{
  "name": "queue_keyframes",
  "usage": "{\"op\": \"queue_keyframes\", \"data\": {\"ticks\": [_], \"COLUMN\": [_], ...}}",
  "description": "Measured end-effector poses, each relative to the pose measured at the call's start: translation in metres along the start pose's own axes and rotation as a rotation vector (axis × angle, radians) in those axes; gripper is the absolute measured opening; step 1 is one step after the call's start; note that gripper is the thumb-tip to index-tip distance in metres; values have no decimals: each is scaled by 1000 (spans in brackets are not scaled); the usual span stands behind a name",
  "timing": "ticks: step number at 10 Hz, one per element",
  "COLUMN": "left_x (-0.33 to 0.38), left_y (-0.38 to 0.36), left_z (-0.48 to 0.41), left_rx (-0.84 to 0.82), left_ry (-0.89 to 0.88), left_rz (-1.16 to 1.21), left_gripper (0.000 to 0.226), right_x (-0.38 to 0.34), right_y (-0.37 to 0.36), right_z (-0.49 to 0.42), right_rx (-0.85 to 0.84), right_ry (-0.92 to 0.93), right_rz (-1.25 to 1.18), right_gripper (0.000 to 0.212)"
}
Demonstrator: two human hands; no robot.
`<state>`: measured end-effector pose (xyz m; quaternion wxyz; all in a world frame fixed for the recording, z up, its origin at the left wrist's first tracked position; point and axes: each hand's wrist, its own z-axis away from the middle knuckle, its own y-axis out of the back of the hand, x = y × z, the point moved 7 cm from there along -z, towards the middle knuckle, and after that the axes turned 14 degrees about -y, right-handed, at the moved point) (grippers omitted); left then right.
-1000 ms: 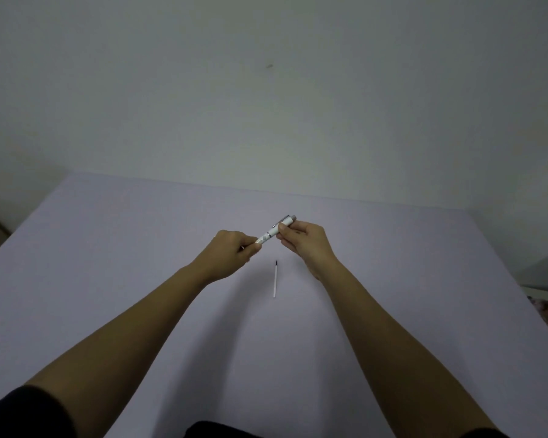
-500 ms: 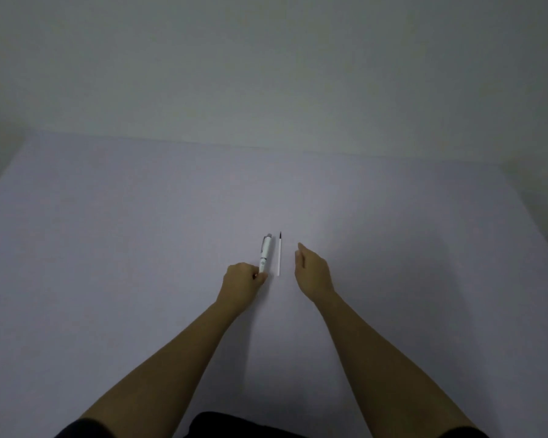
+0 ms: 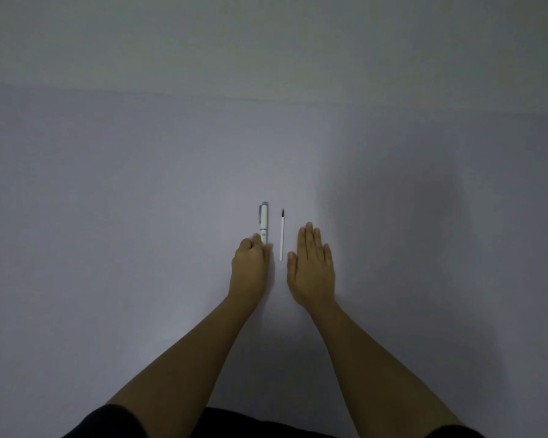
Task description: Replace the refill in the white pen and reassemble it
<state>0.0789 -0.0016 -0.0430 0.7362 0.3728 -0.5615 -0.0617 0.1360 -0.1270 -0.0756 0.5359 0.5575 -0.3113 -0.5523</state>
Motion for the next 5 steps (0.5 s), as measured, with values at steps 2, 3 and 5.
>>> {"op": "queue_keyframes", "data": {"ticks": [2,3,5], "left_x": [-10,-16,-13], "left_y": [-4,-12,-2], "left_z": [-2,5,-4], "left_rx": [-31,-65,-97], "left_ry": [-27,39,-74], "left_rz": [-80,-26,-233], "left_gripper": [25,25,32], "right_x": [-3,6,7], "right_y": [-11,-17,-21], "right_z": [0,2,-2], "right_rx": [-19,-49,-168], "right_ry": [1,-19,-15], "right_rz": [-2,-17,-46], "right_gripper": [55,55,55]}}
